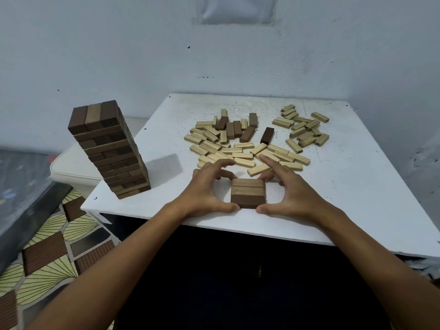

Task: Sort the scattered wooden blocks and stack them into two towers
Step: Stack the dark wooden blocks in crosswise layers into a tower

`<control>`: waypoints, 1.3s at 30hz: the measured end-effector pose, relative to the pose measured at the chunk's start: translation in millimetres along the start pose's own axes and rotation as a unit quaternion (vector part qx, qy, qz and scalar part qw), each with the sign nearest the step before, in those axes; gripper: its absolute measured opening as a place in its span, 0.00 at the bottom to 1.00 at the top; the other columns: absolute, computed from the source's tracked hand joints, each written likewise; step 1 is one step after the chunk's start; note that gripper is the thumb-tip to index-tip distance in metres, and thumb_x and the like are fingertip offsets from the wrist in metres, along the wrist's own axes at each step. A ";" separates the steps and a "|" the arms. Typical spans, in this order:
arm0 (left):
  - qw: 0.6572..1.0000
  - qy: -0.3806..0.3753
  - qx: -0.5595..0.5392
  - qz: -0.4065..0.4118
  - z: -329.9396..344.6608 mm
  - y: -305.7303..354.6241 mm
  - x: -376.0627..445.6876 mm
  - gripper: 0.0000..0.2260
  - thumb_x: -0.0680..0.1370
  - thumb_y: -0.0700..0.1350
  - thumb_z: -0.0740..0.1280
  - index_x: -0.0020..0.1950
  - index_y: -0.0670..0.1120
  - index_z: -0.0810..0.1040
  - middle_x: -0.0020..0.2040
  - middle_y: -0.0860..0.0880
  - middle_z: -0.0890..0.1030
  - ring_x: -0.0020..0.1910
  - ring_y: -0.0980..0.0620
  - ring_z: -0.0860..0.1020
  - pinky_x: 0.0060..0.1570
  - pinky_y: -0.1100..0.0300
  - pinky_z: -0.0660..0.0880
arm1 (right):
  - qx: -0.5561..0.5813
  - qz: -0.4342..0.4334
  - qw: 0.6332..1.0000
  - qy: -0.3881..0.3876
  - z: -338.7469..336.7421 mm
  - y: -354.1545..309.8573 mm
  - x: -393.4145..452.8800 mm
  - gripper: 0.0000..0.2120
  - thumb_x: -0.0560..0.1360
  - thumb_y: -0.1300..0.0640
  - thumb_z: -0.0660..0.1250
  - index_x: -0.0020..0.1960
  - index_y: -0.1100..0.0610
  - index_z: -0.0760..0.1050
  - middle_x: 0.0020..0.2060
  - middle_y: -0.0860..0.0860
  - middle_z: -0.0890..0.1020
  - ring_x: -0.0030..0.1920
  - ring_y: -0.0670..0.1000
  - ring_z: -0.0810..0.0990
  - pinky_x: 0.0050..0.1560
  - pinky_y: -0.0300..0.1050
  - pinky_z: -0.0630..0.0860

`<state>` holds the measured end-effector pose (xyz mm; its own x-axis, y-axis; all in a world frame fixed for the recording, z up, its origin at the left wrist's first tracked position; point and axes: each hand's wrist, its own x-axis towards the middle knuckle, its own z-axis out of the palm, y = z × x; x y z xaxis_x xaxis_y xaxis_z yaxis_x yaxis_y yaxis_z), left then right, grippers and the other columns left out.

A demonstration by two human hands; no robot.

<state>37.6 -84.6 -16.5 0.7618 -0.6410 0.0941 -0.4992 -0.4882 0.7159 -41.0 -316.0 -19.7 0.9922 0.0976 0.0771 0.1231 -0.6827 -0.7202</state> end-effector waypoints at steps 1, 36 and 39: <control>1.000 0.005 -0.016 0.001 -0.2 0.6 0.6 0.41 0.58 0.58 0.79 0.67 0.62 0.65 0.57 0.61 0.79 0.62 0.60 0.73 0.63 0.59 0.67 | 0.007 -0.003 1.000 0.004 -1.3 -1.6 -0.2 0.52 0.61 0.46 0.81 0.74 0.33 0.52 0.57 0.40 0.76 0.60 0.38 0.70 0.60 0.42 0.68; 0.962 0.258 0.005 -0.084 -253.1 11.2 -67.7 0.33 0.61 0.52 0.78 0.64 0.52 0.72 0.52 0.59 0.82 0.54 0.52 0.76 0.49 0.60 0.75 | 0.116 -0.250 0.960 -0.050 14.5 -224.3 188.8 0.39 0.59 0.48 0.78 0.67 0.47 0.68 0.52 0.47 0.81 0.55 0.42 0.77 0.49 0.38 0.72; 0.961 0.259 0.006 -0.099 -257.2 2.4 -74.7 0.33 0.62 0.50 0.79 0.64 0.52 0.72 0.52 0.59 0.81 0.54 0.52 0.76 0.50 0.60 0.75 | 0.118 -0.248 0.959 -0.067 24.1 -230.0 194.1 0.38 0.59 0.48 0.78 0.67 0.47 0.68 0.51 0.46 0.80 0.55 0.40 0.76 0.47 0.36 0.71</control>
<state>85.7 114.4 156.2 0.9439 -0.1564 0.2909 -0.3263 -0.5784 0.7476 122.8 -122.6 144.3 0.7996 0.4713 0.3721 0.5559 -0.3467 -0.7555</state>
